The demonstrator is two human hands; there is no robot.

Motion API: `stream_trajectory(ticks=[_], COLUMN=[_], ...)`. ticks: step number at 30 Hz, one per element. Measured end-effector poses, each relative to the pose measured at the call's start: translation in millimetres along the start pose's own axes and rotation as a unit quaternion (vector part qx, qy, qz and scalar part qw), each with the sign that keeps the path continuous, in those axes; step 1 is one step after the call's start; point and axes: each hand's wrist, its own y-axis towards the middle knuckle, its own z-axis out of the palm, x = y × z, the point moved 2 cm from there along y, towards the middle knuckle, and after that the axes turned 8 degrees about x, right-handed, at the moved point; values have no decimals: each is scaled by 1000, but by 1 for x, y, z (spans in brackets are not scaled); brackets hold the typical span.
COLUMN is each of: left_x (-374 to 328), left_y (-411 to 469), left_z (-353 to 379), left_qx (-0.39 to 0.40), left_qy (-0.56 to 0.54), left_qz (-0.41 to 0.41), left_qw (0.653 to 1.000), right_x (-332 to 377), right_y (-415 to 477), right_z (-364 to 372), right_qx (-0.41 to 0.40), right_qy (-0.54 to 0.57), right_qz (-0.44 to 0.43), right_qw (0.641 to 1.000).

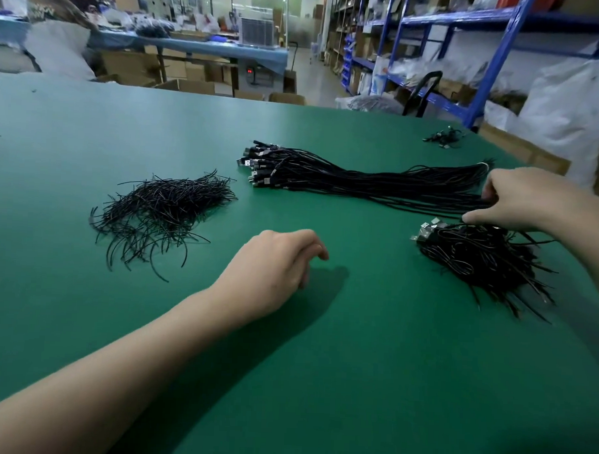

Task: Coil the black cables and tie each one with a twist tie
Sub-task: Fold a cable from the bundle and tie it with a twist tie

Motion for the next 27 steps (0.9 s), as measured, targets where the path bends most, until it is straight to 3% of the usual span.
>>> stream_trajectory(ticks=[5,8,13,19,24,27], left_x=[26,43,51,53,57,59], left_y=[54,94,149,198,216,223], left_z=[-9,-9,-2,17,25,25], left_qx=[61,88,61,51,-41,-74], left_qy=[-3,58,143,219,249,242], left_qz=[-31,-63,-59,-52,-65,-62], left_qw=[998,992,986,973,965,966], right_x=[38,53,57,71,108,135], right_y=[-16,-16,-7,26,56,77], right_z=[-8,-9,-20,-24,-9,5], right_qx=[55,115,173,154,135,107], right_qy=[-96,-138,-176,-134,-135,-81], right_qz=[-92,-103,-109,-129,-134,-120], right_qw=[990,978,963,970,972,984])
